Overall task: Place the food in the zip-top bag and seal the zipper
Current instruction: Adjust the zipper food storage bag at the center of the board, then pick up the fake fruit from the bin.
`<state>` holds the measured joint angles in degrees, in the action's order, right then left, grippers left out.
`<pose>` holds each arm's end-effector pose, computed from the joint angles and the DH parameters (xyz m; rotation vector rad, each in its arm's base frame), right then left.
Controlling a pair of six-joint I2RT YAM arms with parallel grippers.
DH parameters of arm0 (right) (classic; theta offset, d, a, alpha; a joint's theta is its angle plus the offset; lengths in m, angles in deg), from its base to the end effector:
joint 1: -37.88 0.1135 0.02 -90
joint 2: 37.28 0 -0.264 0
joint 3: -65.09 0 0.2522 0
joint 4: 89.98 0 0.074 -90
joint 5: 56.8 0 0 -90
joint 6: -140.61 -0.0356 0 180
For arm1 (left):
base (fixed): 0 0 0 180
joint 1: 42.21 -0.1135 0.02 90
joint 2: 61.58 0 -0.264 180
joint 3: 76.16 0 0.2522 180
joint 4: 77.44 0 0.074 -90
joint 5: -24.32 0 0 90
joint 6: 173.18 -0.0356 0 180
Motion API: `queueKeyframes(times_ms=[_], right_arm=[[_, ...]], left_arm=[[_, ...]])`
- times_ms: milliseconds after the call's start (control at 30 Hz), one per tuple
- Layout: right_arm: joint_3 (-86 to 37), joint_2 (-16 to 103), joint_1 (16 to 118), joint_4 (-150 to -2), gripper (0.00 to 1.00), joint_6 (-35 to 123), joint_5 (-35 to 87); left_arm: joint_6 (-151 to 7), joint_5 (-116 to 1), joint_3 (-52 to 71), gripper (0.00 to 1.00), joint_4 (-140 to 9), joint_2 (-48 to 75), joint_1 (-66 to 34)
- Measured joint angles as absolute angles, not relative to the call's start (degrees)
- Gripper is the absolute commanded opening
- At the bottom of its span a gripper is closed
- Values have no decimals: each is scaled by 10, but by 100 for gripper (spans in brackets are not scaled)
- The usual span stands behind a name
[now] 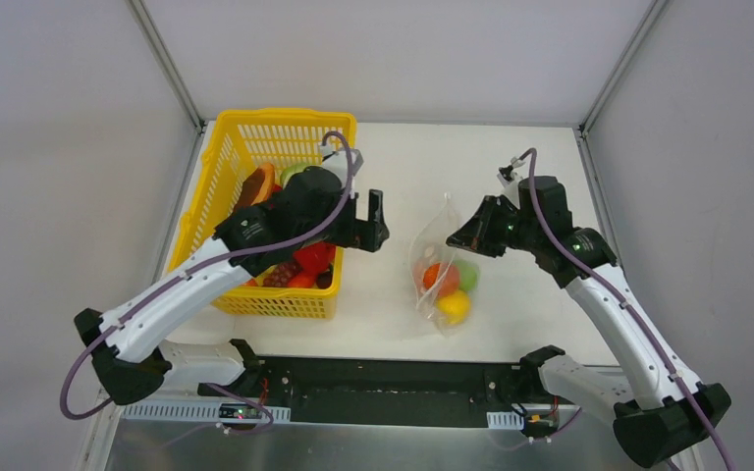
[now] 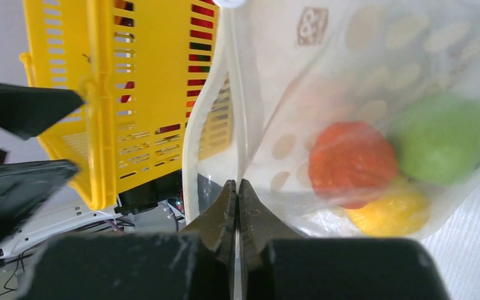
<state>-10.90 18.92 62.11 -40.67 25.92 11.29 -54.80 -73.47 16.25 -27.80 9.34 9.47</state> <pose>0.1802 0.0957 0.3655 -0.2355 2.1647 0.9035 0.1679 -0.2047 0.4038 0.3459 2.1089 -0.7115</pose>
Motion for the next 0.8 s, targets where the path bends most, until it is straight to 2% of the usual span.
queueKeyframes(times_ms=[300, 567, 800], right_arm=[[-62, 214, 621, -451, 0, 231, 98], [-54, 214, 621, -476, 0, 214, 97], [-40, 214, 621, -487, 0, 200, 91]], left_arm=[[-557, -783, 92, 99, -271, -23, -32], [-536, -807, 4, 99, -290, -18, -133], [-484, -806, -83, 97, -373, 51, -191]])
